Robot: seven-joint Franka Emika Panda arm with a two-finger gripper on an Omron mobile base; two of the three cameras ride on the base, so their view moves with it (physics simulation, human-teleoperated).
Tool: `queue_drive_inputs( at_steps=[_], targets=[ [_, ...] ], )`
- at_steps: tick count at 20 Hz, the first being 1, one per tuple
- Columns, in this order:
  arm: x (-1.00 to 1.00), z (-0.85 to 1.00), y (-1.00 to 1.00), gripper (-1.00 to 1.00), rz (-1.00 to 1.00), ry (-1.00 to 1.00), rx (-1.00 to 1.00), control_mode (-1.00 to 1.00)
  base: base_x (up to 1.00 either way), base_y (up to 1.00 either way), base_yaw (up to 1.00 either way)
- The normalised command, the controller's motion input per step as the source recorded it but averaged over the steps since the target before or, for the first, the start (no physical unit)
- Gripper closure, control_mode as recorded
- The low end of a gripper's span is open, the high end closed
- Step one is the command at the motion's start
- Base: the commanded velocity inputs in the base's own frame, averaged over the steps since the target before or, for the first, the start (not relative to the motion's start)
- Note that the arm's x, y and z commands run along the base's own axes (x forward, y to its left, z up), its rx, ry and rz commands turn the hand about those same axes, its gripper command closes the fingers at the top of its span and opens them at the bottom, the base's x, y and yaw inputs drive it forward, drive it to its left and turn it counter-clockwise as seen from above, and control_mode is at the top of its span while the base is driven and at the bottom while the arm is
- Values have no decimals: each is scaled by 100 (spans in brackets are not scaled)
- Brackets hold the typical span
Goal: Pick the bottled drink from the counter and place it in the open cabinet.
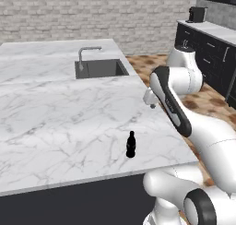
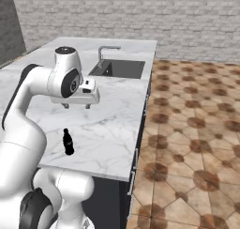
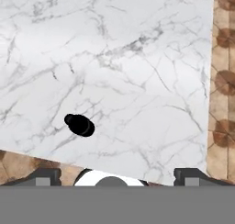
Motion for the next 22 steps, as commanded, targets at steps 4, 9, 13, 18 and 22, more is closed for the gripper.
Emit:
queue_drive_inputs(
  at_steps=[4,9,13,18,22],
  targets=[
    [-31,-28,-5,-100,33,0,3,-100,0,0,0],
    [-27,-25,-3,-100,47,0,3,-100,0,0,0],
    [-14,-27,-10,-100,47,0,23,-100,0,0,0],
    [-3,-17,-3,-100,35,-5,18,-100,0,0,0],
    [0,-17,-5,-100,35,-15,19,-100,0,0,0]
  ],
)
